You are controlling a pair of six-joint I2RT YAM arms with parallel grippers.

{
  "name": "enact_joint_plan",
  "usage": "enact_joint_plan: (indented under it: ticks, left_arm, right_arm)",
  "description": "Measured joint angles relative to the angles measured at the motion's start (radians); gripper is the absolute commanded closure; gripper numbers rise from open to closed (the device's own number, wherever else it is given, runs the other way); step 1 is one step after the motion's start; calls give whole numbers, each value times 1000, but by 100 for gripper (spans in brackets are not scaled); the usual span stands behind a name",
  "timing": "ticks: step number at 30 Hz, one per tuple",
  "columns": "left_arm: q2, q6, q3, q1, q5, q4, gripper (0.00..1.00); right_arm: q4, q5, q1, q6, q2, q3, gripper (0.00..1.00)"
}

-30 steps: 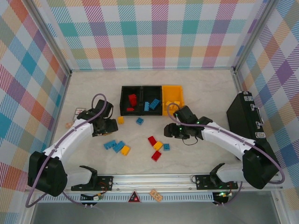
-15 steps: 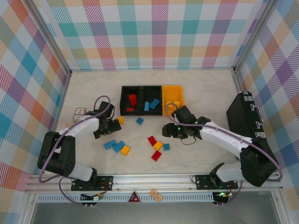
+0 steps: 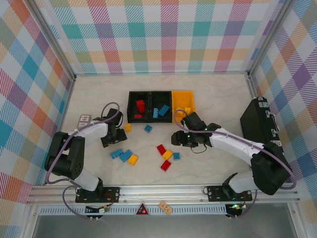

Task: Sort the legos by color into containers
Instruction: Pick up the lego from the middle-left of the table.

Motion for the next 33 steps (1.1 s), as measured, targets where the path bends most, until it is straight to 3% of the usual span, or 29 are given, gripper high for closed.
enact_joint_plan:
  ticks: [4,18,33]
  left_arm:
    - [11,6,16,0,-7,-6,44]
    - [-6,19,117,1,32,-103,48]
    - [-29,46,394,-40,115,-261,48]
  right_arm:
    - [-1,-3,0,0,10,14,42]
    - [-84,6,-6,-1,43,143,42]
    - [-162,10,-99,-1,51,189,42]
